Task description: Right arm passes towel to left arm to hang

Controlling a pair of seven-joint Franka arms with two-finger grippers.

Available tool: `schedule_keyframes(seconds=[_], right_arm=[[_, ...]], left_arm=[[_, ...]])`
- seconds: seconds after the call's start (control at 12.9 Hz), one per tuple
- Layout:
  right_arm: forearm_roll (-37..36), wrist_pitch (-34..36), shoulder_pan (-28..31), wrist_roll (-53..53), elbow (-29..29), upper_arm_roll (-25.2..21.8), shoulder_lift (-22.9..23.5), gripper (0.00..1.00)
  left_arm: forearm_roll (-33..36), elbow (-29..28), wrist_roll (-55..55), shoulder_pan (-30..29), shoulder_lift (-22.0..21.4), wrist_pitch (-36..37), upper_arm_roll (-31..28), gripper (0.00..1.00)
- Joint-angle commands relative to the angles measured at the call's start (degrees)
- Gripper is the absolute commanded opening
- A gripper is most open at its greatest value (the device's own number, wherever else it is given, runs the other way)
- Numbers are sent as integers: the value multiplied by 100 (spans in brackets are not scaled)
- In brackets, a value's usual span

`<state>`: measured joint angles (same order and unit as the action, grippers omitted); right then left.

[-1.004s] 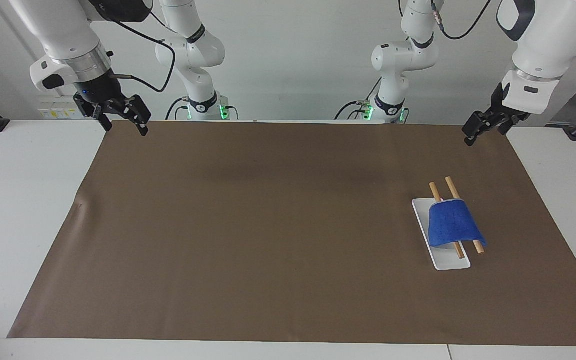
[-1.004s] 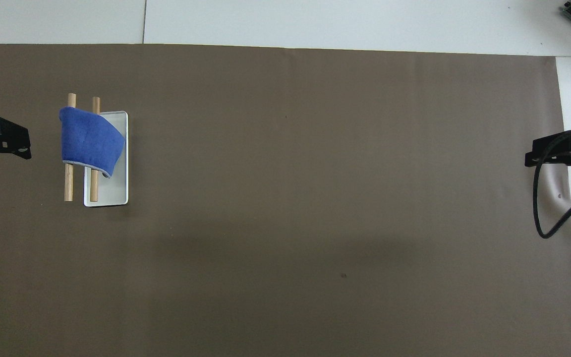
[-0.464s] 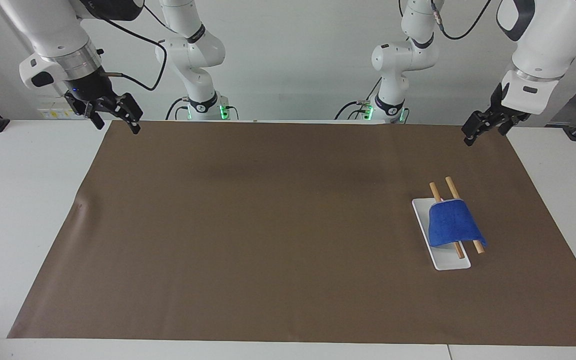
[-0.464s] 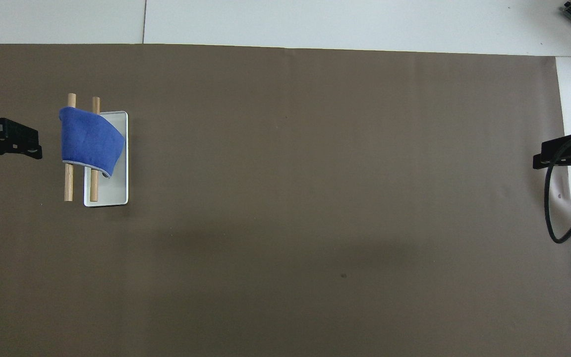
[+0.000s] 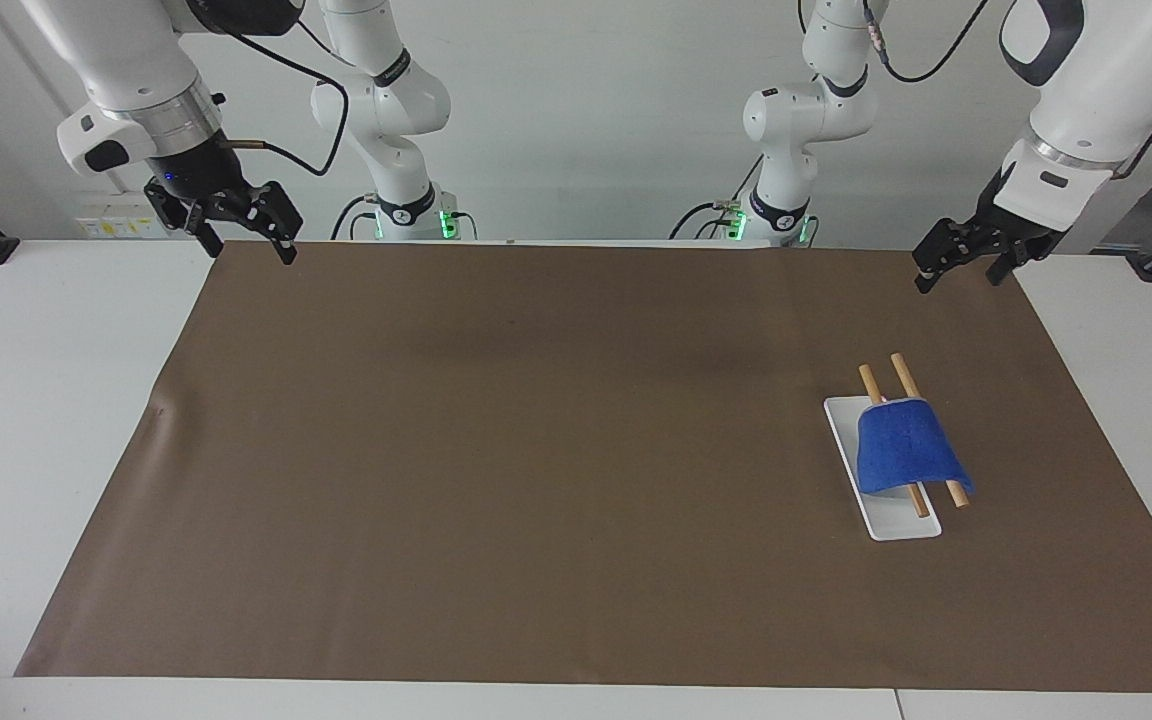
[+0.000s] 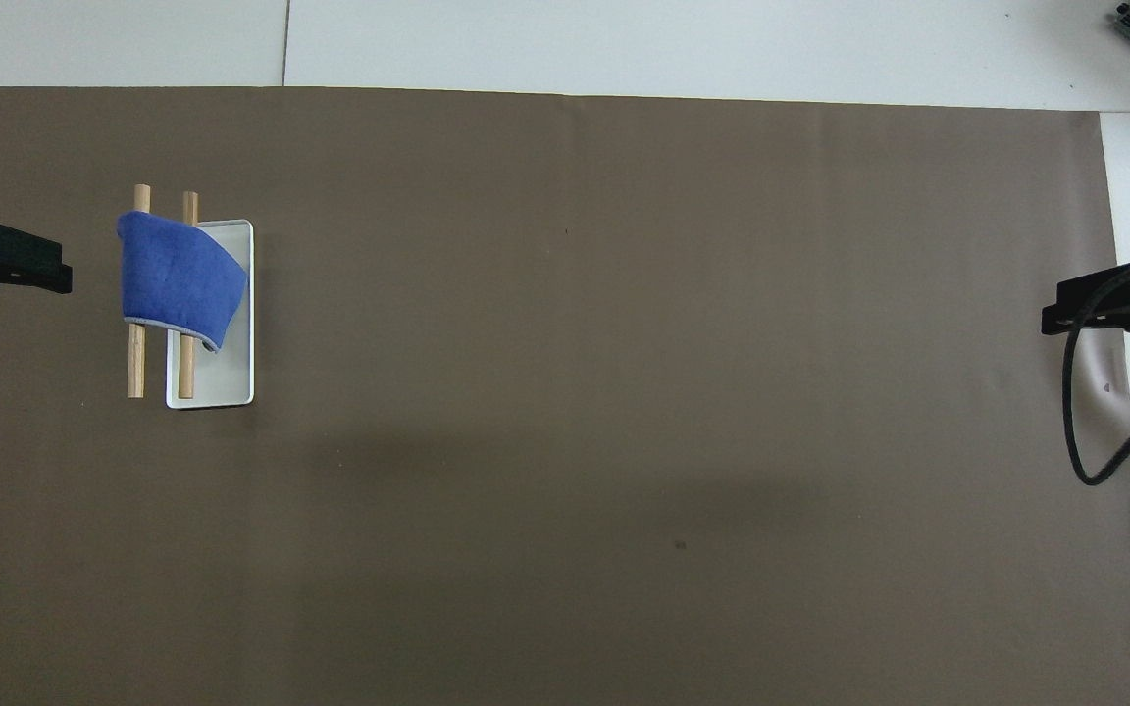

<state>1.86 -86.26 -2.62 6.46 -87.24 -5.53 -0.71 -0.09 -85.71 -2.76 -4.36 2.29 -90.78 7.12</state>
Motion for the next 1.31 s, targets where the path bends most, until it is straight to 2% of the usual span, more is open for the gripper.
schedule_keyframes(seconds=[0.0, 0.39, 0.77, 1.08, 1.24], right_arm=[[-159, 47, 68, -162, -91, 52, -87, 100], [-441, -83, 60, -479, -179, 87, -122, 100], [-388, -76, 95, -523, -399, 88, -245, 100], [-476, -5, 95, -532, -373, 79, -237, 100], [-476, -14, 86, -532, -373, 79, -245, 100]], left_arm=[[-62, -121, 118, -39, -54, -334, -18, 100], [-35, -103, 91, -39, -62, -291, -71, 100], [-35, -138, 74, 14, -89, -212, -88, 100], [-35, -182, 65, 548, -97, -212, -597, 100], [-35, -183, 65, 559, -97, -212, -616, 100]])
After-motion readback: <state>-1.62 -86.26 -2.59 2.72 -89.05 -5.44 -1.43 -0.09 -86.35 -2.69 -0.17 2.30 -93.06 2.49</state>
